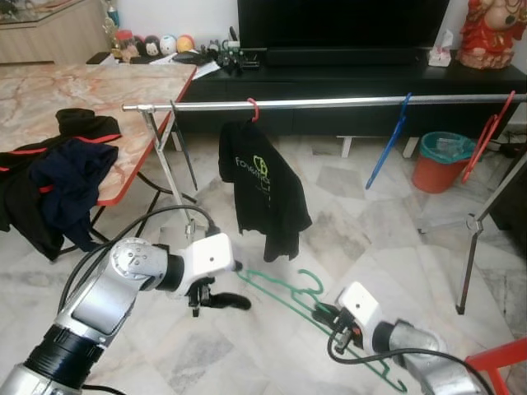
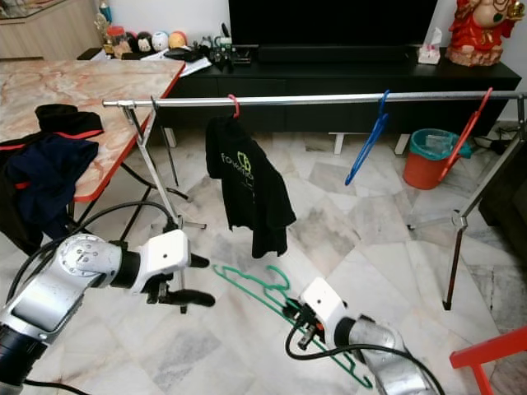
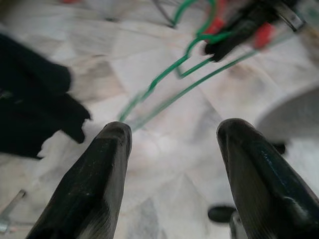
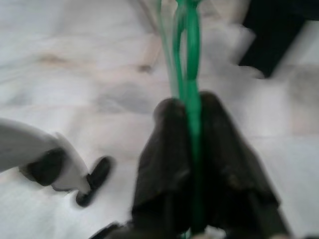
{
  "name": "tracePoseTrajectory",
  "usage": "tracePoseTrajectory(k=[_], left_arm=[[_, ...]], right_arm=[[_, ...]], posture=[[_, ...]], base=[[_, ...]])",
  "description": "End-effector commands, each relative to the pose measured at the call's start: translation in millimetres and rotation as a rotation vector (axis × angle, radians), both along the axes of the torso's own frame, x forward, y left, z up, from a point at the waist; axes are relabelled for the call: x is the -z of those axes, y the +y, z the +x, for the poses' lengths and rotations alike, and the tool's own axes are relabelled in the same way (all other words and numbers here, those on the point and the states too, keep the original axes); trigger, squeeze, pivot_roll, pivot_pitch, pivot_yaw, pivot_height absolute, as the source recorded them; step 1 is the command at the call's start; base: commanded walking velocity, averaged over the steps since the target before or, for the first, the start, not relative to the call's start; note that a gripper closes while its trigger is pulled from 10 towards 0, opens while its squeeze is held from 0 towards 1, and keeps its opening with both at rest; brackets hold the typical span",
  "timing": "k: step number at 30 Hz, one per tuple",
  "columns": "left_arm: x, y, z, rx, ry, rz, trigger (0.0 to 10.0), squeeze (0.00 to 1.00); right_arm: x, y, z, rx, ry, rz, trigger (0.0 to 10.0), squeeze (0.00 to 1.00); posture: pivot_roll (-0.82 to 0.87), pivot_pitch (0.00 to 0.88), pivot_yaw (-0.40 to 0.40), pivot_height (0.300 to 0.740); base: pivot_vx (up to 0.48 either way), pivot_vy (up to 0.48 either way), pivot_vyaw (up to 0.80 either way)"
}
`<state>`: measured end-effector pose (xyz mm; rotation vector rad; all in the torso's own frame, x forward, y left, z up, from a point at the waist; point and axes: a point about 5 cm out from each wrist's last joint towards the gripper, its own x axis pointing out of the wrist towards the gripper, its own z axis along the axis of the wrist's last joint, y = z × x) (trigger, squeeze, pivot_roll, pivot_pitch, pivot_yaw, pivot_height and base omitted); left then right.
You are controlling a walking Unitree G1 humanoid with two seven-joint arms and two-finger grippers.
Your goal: Hang hanger
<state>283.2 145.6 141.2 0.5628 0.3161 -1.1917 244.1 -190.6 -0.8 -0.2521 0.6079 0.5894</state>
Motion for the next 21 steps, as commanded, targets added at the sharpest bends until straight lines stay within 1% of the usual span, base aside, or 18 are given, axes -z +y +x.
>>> tracePoseTrajectory(k=[1, 3, 4, 5, 6, 8, 9, 10, 11, 13, 15, 16, 18, 19, 20, 21], left_arm=[[12.7, 13.5, 2.3, -0.101, 0.002, -0.032, 10.0, 0.00], [26.8, 22.1, 5.9, -0.211, 0.012, -0.053, 10.0, 0.00], [35.8, 26.2, 6.2, -0.253, 0.014, -0.045, 10.0, 0.00], [54.9, 33.9, 6.9, -0.360, 0.026, -0.037, 10.0, 0.00], [62.5, 36.7, 7.4, -0.413, 0.036, -0.041, 10.0, 0.00], [72.4, 39.8, 7.9, -0.480, 0.046, -0.041, 10.0, 0.00], [86.0, 43.9, 7.6, -0.562, 0.056, -0.020, 10.0, 0.00], [100.3, 48.5, 5.9, -0.660, 0.093, -0.014, 10.0, 0.00], [110.0, 51.2, 3.8, -0.726, 0.122, -0.009, 10.0, 0.00], [136.7, 61.1, -8.3, -0.875, 0.183, 0.044, 10.0, 0.00], [159.9, 70.2, -25.9, -0.978, 0.229, 0.124, 10.0, 0.00], [167.1, 72.5, -31.7, -1.007, 0.236, 0.150, 10.0, 0.00], [185.6, 76.5, -51.4, -1.103, 0.293, 0.184, 10.0, 0.00], [185.6, 76.5, -51.4, -1.103, 0.293, 0.184, 10.0, 0.00], [196.1, 74.6, -64.0, -1.154, 0.343, 0.189, 10.0, 0.00], [201.8, 72.6, -71.6, -1.161, 0.370, 0.200, 10.0, 0.00]], right_arm=[[12.5, -11.4, 0.7, 0.194, 0.017, -0.047, 10.0, 0.00], [22.9, -17.0, -3.7, 0.306, 0.034, -0.078, 10.0, 0.00], [28.0, -19.7, -6.7, 0.370, 0.045, -0.084, 10.0, 0.00], [36.9, -21.6, -13.3, 0.477, 0.072, -0.077, 10.0, 0.00], [40.2, -21.5, -15.7, 0.512, 0.082, -0.074, 10.0, 0.00], [43.8, -21.3, -18.4, 0.554, 0.091, -0.070, 10.0, 0.00], [46.9, -21.5, -20.5, 0.614, 0.101, -0.057, 10.0, 0.00], [48.6, -22.3, -21.6, 0.677, 0.105, -0.044, 10.0, 0.00], [49.7, -22.7, -22.3, 0.719, 0.108, -0.036, 10.0, 0.00], [48.4, -22.5, -19.3, 0.808, 0.080, -0.019, 10.0, 0.00], [46.2, -17.1, -14.7, 0.829, 0.048, 0.010, 10.0, 0.00], [46.0, -14.4, -13.3, 0.831, 0.038, 0.018, 10.0, 0.00], [44.4, -10.5, -10.5, 0.819, 0.005, 0.013, 10.0, 0.00], [44.4, -10.5, -10.5, 0.819, 0.005, 0.013, 10.0, 0.00], [42.9, -10.8, -9.2, 0.825, -0.016, 0.018, 10.0, 0.00], [41.9, -11.2, -8.4, 0.823, -0.026, 0.018, 10.0, 0.00]], posture=[[-0.21, 0.000, 0.023, 0.740], [-0.21, 0.000, 0.023, 0.740], [-0.21, 0.000, 0.024, 0.740], [-0.21, 0.000, 0.028, 0.740], [-0.21, 0.000, 0.028, 0.740], [-0.21, 0.000, 0.028, 0.740], [-0.20, 0.000, 0.031, 0.740], [-0.20, 0.000, 0.031, 0.740], [-0.20, 0.000, 0.032, 0.740], [-0.23, 0.000, 0.040, 0.740], [-0.24, 0.000, 0.042, 0.740], [-0.24, 0.000, 0.042, 0.740], [-0.24, 0.000, 0.039, 0.740], [-0.24, 0.000, 0.039, 0.740], [-0.23, 0.000, 0.037, 0.740], [-0.24, 0.000, 0.039, 0.740]], base=[[0.000, 0.000, 0.00], [0.000, 0.000, 0.00], [0.000, 0.000, 0.00], [0.000, 0.000, 0.00], [0.000, 0.000, 0.00], [0.000, 0.000, 0.00], [0.000, 0.000, 0.00], [0.000, 0.000, 0.00], [0.000, 0.000, 0.00], [0.000, 0.000, 0.00], [0.000, 0.000, 0.00], [0.000, 0.000, 0.00], [0.000, 0.000, 0.00], [0.000, 0.000, 0.00], [0.000, 0.000, 0.00], [0.000, 0.000, 0.00]])
